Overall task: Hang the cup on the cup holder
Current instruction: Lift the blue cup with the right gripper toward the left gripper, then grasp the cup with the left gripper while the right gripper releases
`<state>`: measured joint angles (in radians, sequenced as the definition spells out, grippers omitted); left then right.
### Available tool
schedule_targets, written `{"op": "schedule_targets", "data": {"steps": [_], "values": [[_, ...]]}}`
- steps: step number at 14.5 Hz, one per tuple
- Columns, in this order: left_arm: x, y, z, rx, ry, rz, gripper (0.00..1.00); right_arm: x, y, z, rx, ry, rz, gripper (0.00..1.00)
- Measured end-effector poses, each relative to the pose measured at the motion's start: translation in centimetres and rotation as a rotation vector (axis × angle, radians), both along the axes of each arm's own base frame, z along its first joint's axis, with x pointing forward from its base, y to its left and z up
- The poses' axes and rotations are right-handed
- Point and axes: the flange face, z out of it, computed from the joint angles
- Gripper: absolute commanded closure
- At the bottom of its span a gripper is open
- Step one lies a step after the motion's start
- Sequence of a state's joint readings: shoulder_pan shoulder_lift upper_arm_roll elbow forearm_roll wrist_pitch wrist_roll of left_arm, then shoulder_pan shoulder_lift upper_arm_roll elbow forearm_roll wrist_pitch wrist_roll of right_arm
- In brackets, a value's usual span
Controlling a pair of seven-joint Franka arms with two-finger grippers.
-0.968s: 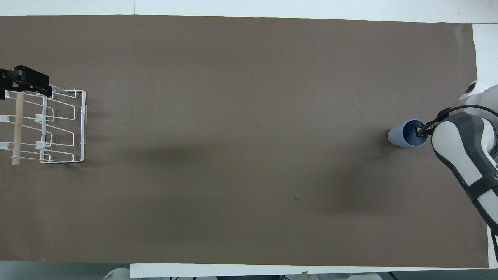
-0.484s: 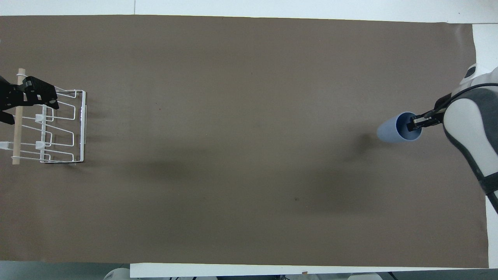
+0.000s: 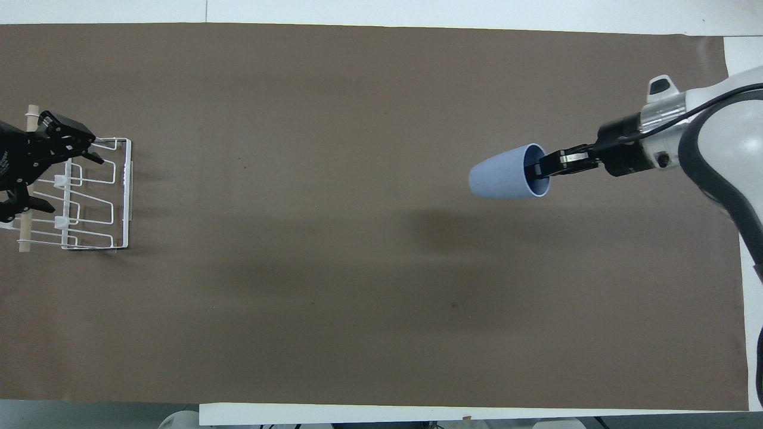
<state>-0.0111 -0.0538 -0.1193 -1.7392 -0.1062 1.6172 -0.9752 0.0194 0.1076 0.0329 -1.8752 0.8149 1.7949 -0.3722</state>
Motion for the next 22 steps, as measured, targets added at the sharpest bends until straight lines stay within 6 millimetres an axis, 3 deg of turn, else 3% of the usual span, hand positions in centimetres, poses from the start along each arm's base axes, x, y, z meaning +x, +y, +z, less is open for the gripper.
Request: {"op": "schedule_targets", "data": {"steps": [4, 6, 9, 11, 16, 22], "values": [[-0.4, -6.6, 1.0, -0.131, -0.006, 0.251, 0.00, -0.1, 9.5, 0.8, 0.165, 0.082, -0.198, 1.00], [-1.1, -10.0, 1.7, -0.195, 0.002, 0.280, 0.00, -1.3, 14.0, 0.4, 0.237, 0.145, -0.269, 1.00], [-3.8, -18.0, 2.7, -0.250, 0.015, 0.347, 0.00, -3.6, 18.4, -1.0, 0.331, 0.227, -0.318, 1.00], [-4.6, -19.8, 3.6, -0.286, 0.044, 0.420, 0.00, -4.5, 19.6, -1.4, 0.350, 0.256, -0.315, 1.00], [-3.8, -19.6, 3.5, -0.314, 0.043, 0.535, 0.00, -5.0, 20.0, -1.6, 0.346, 0.299, -0.331, 1.00], [-4.6, -23.6, -0.6, -0.317, 0.056, 0.516, 0.00, -5.8, 21.1, -1.9, 0.337, 0.333, -0.327, 1.00]]}}
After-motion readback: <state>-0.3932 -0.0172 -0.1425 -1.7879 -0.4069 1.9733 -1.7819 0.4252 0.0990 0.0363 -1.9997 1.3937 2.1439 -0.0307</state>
